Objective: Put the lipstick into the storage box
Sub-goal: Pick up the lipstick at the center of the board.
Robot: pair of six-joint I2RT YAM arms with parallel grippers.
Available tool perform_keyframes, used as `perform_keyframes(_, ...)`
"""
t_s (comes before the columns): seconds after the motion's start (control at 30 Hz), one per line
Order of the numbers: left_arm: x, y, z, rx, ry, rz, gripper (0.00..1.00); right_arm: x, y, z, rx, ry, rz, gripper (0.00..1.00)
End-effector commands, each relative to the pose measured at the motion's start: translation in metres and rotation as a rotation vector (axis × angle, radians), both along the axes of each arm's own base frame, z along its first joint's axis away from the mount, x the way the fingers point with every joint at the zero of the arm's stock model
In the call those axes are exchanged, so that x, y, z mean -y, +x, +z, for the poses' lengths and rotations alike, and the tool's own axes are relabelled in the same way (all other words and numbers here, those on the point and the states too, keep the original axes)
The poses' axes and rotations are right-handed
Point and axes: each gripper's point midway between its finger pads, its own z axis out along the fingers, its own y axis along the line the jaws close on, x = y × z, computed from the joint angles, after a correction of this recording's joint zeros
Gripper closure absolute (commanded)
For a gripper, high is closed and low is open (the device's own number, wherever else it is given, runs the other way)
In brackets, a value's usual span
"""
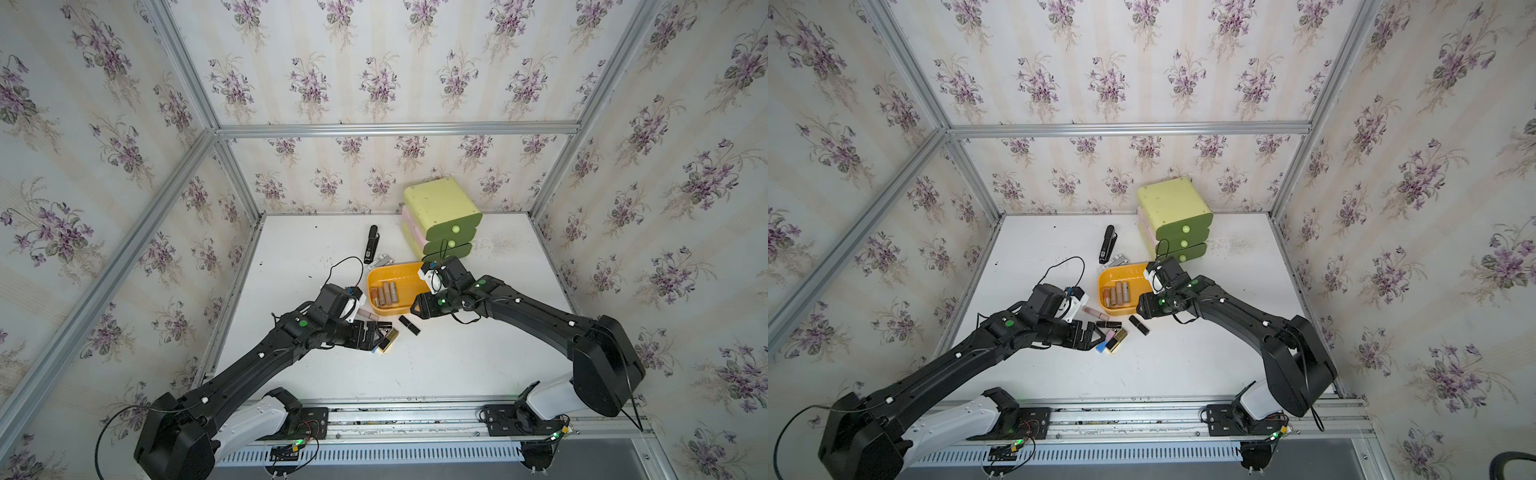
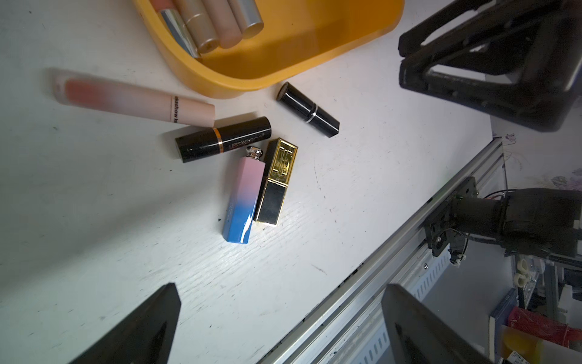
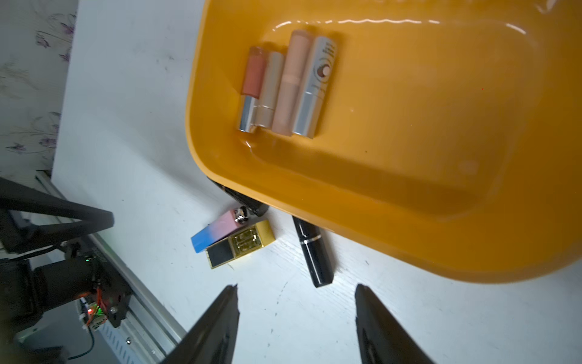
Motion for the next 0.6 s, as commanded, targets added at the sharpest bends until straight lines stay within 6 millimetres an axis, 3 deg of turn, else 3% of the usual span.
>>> perform_keyframes(0.0, -0.002, 0.006, -0.004, 0.017, 0.023, 0.027, 0.00, 0.004, -0.003, -0.013, 0.017, -0.067, 0.020, 0.38)
perform_keyframes(0.27, -0.005, 0.004, -0.009, 0.010, 0.049, 0.016, 0.00, -0.005, -0.007, -0.039, 0.013, -0.163, 0.062, 0.38)
perform_keyframes(0.57, -0.006, 0.003, -0.012, 0.012, 0.069, -0.002, 0.00, -0.016, -0.010, -0.054, 0.025, -0.248, 0.110, 0.38)
